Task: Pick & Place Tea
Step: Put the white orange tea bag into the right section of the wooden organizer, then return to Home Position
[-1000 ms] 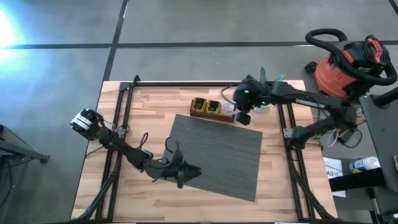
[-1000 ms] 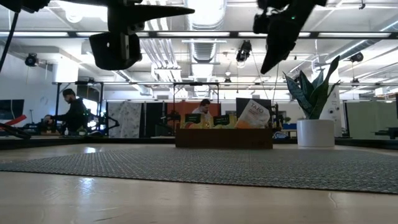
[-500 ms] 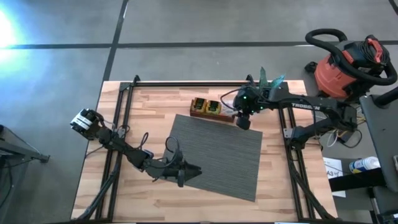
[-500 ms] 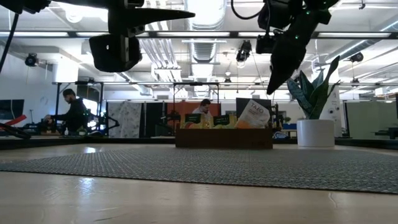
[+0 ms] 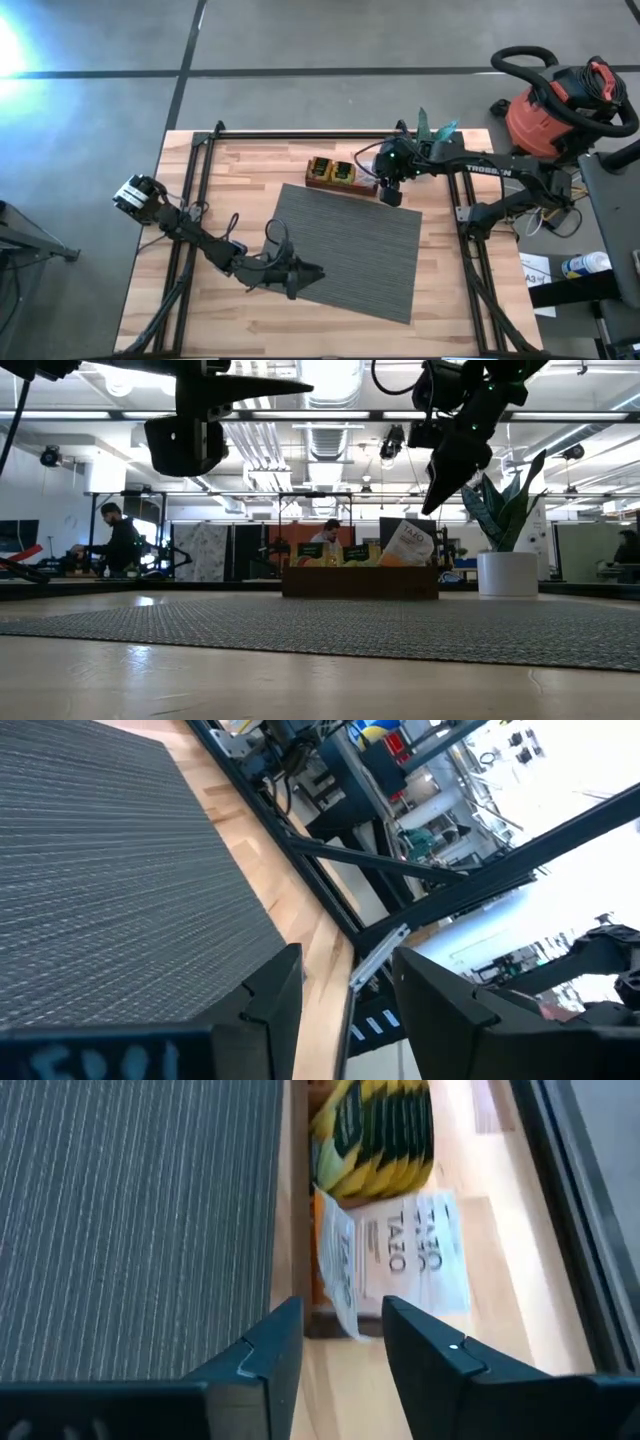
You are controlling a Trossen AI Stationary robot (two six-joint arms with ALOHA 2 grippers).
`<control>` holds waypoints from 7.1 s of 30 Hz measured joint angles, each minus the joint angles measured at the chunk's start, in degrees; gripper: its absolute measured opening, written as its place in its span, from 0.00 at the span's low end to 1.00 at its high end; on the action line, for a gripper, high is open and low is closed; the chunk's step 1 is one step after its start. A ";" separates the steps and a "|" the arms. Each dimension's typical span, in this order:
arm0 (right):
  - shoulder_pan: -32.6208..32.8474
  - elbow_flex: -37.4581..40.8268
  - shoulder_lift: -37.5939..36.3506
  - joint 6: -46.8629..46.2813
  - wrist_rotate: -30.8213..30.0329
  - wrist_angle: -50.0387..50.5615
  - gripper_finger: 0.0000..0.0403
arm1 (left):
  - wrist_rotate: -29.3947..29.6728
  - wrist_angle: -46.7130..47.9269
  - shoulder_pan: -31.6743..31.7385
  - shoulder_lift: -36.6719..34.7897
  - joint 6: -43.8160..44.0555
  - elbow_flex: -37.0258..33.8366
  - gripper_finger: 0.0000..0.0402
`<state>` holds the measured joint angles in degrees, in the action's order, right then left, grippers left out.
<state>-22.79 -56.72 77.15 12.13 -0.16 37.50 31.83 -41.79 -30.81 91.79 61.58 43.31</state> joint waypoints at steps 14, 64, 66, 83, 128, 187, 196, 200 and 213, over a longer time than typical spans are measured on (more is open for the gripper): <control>-2.42 3.18 2.87 0.58 0.22 -8.82 0.35 | 1.31 1.45 0.13 0.00 -0.04 -0.35 0.38; -2.20 -18.20 17.59 4.60 -1.44 19.42 0.02 | 1.29 4.14 1.09 0.00 0.24 -0.48 0.38; -2.13 -20.93 20.39 4.55 -1.46 21.38 0.02 | 1.27 4.09 1.09 0.00 0.28 -0.48 0.38; -1.88 -36.57 31.83 5.23 -1.42 34.04 0.02 | 1.27 4.39 1.09 0.00 0.40 -0.48 0.38; 1.97 -36.82 28.98 -0.27 -1.33 26.62 0.34 | 1.25 4.52 1.10 0.00 0.04 -0.48 0.38; 38.53 -36.71 13.38 -46.85 -18.68 22.64 0.23 | 1.22 5.39 1.11 0.00 -0.11 -0.48 0.38; 52.04 -36.71 12.82 -61.23 -27.04 21.91 0.23 | 1.22 5.65 1.11 0.02 -0.11 -0.48 0.38; 55.07 -36.71 12.95 -65.46 -27.02 21.96 0.22 | 1.05 5.59 1.10 0.02 1.67 -0.48 0.38; 58.21 -36.68 12.28 -71.21 -21.11 21.97 0.17 | -27.12 -4.51 1.36 -9.12 -17.96 0.99 0.38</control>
<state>35.42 -93.41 89.44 -59.08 -21.28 59.47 4.71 -46.30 -29.45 82.67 43.62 44.30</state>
